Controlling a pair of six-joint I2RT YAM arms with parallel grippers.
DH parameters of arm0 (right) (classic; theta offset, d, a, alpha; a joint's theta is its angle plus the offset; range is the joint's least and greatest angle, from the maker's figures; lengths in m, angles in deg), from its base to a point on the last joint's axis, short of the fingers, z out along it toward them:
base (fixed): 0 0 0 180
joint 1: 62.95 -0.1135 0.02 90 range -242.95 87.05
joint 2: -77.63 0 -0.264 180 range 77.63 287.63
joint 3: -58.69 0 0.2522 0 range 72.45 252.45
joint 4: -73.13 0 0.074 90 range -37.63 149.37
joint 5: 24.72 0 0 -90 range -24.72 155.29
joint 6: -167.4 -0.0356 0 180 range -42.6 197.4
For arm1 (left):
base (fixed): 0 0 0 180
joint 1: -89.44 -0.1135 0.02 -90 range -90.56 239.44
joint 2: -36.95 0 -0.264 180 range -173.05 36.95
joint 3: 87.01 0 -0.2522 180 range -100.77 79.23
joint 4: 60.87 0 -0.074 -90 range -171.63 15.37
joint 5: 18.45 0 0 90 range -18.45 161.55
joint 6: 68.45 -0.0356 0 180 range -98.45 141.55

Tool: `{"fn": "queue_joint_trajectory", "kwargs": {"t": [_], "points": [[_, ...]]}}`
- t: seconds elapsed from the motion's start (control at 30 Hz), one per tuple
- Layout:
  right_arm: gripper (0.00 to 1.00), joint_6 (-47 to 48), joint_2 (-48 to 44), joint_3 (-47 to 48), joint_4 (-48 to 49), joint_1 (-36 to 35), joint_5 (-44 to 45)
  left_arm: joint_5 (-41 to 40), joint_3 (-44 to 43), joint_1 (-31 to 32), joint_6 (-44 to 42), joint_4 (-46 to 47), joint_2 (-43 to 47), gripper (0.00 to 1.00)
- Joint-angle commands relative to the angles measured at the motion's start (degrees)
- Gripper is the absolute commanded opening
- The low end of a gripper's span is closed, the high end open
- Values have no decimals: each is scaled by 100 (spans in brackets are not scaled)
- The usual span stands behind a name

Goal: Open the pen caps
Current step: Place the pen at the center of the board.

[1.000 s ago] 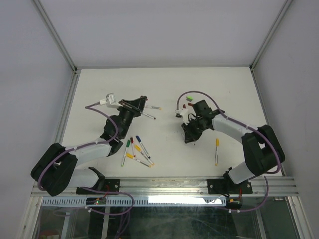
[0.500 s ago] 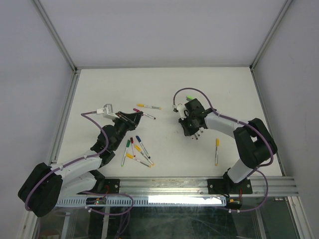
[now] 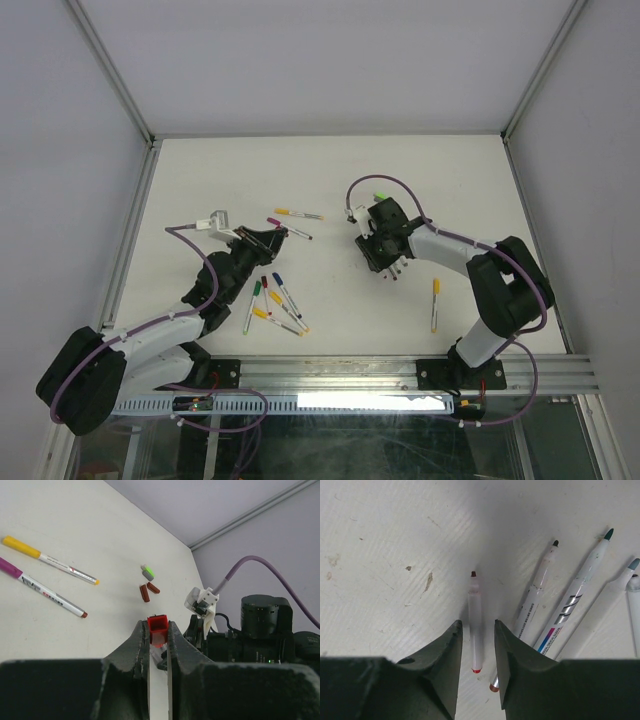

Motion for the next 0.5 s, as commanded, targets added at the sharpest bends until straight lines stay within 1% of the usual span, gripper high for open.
{"fn": "queue_joint_trajectory", "kwargs": {"t": [0.0, 0.13, 0.3, 0.47], "points": [[35, -4, -65, 130, -7, -16, -21, 313, 39, 54, 34, 209, -46, 0], [37, 11, -288, 127, 2, -1, -116, 546, -10, 53, -10, 258, -138, 0], [38, 55, -578, 95, 6, 28, -440, 819, -79, 61, -59, 376, -340, 0], [38, 156, -880, 105, -54, 131, -689, 873, -189, 78, -61, 275, -534, 0]]}}
